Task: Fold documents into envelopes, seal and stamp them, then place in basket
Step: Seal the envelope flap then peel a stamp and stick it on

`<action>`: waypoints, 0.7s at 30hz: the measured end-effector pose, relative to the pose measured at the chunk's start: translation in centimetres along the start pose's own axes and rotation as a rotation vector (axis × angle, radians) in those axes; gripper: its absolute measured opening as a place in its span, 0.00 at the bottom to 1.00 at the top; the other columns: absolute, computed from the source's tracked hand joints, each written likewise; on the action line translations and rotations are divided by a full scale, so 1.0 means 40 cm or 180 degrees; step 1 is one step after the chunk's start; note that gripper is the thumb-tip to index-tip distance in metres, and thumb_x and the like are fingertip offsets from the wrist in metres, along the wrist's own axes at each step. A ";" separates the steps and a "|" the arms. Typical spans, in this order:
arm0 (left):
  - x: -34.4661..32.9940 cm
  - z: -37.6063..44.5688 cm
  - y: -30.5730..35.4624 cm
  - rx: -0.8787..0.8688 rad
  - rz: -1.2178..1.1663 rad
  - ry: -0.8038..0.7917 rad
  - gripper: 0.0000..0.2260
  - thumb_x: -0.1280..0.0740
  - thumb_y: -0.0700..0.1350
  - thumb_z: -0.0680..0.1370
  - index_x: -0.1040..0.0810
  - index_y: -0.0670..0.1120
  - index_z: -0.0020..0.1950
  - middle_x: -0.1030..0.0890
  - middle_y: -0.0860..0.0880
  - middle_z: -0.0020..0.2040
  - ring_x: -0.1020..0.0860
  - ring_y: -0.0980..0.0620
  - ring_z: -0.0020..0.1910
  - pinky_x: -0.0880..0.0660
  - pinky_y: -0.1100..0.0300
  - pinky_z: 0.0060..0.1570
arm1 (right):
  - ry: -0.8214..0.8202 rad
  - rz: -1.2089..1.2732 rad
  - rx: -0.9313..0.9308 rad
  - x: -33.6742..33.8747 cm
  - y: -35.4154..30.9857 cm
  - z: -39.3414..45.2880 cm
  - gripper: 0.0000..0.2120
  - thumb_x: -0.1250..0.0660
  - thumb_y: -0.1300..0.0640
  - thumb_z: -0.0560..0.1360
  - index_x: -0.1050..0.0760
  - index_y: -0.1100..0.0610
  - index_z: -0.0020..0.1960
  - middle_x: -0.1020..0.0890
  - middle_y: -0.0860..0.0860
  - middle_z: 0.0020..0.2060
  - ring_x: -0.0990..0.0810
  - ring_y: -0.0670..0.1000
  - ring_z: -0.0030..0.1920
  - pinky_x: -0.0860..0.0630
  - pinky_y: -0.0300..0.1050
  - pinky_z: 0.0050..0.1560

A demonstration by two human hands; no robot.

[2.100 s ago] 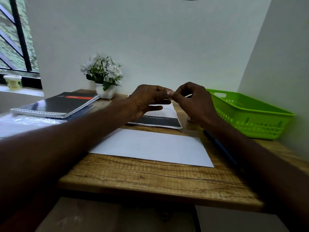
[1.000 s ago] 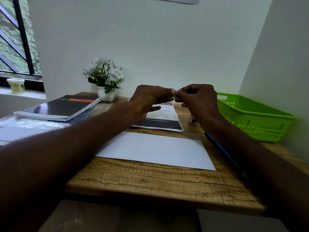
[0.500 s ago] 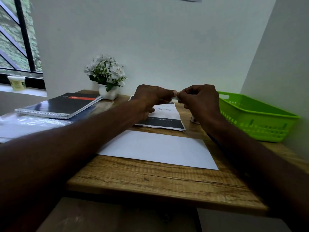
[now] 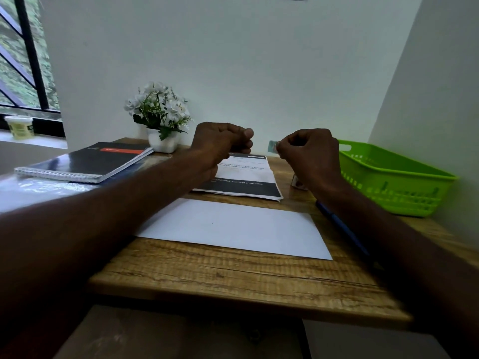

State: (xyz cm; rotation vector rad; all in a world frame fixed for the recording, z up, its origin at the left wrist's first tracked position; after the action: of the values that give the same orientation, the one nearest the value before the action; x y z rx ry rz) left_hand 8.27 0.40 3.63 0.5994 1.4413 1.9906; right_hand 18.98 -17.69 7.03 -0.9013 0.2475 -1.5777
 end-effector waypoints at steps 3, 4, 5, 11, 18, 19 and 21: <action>-0.011 -0.003 -0.007 -0.0031 0.0016 -0.0090 0.02 0.26 0.42 0.78 0.16 0.45 0.46 0.13 0.49 0.39 0.15 0.54 0.36 0.28 0.62 0.39 | 0.0018 -0.0065 0.0093 0.002 -0.009 -0.003 0.06 0.28 0.55 0.69 0.14 0.54 0.39 0.14 0.47 0.34 0.15 0.46 0.40 0.18 0.49 0.47; -0.017 -0.005 -0.006 -0.0056 0.0031 -0.0118 0.03 0.28 0.43 0.79 0.15 0.44 0.47 0.13 0.48 0.40 0.15 0.54 0.36 0.28 0.61 0.39 | 0.0021 -0.0078 0.0116 0.002 -0.013 -0.004 0.06 0.28 0.55 0.70 0.14 0.55 0.38 0.14 0.47 0.34 0.15 0.46 0.40 0.18 0.49 0.47; -0.023 -0.006 -0.004 -0.0076 0.0058 -0.0141 0.05 0.29 0.44 0.81 0.15 0.44 0.48 0.13 0.48 0.41 0.15 0.53 0.37 0.27 0.60 0.41 | 0.0017 -0.0085 0.0134 0.001 -0.015 -0.005 0.06 0.29 0.55 0.70 0.14 0.55 0.38 0.14 0.47 0.34 0.15 0.46 0.39 0.18 0.49 0.47; -0.044 -0.004 -0.003 0.0010 0.0350 -0.0191 0.10 0.36 0.46 0.82 0.20 0.46 0.43 0.22 0.51 0.30 0.18 0.51 0.33 0.29 0.55 0.44 | -0.0112 0.0065 0.0099 -0.006 -0.012 -0.007 0.06 0.28 0.53 0.69 0.15 0.54 0.37 0.15 0.48 0.32 0.15 0.47 0.37 0.17 0.53 0.47; -0.056 0.016 -0.007 -0.0234 0.0427 -0.0271 0.16 0.34 0.52 0.84 0.22 0.45 0.39 0.17 0.49 0.36 0.17 0.54 0.35 0.25 0.56 0.43 | -0.0200 0.0164 0.0070 -0.013 -0.014 -0.009 0.07 0.29 0.52 0.70 0.15 0.52 0.38 0.15 0.47 0.32 0.16 0.47 0.36 0.17 0.55 0.44; -0.064 0.017 -0.011 -0.0209 0.0255 -0.0366 0.12 0.33 0.49 0.83 0.22 0.45 0.42 0.16 0.49 0.41 0.16 0.53 0.39 0.24 0.56 0.43 | -0.0202 0.0191 0.0067 -0.014 -0.013 -0.007 0.07 0.30 0.51 0.69 0.15 0.52 0.38 0.14 0.47 0.32 0.15 0.48 0.37 0.17 0.55 0.45; -0.084 0.014 -0.019 -0.0108 -0.0240 -0.0627 0.06 0.31 0.45 0.82 0.23 0.43 0.49 0.16 0.46 0.47 0.14 0.50 0.46 0.22 0.55 0.45 | -0.0199 0.0251 0.0047 -0.015 -0.010 -0.005 0.08 0.30 0.50 0.69 0.15 0.53 0.39 0.14 0.48 0.33 0.15 0.50 0.38 0.17 0.57 0.46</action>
State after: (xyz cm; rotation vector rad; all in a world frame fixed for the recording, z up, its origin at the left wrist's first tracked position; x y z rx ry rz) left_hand 11.21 -1.37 3.03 0.6952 1.2902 1.8387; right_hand 18.52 -17.12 6.91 -0.9171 0.2243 -1.4746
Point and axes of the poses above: each hand's wrist, its own z-axis towards the middle knuckle, its own x-axis out of the back of the hand, y = z × x, the point moved 9 cm from there along z, towards the middle knuckle
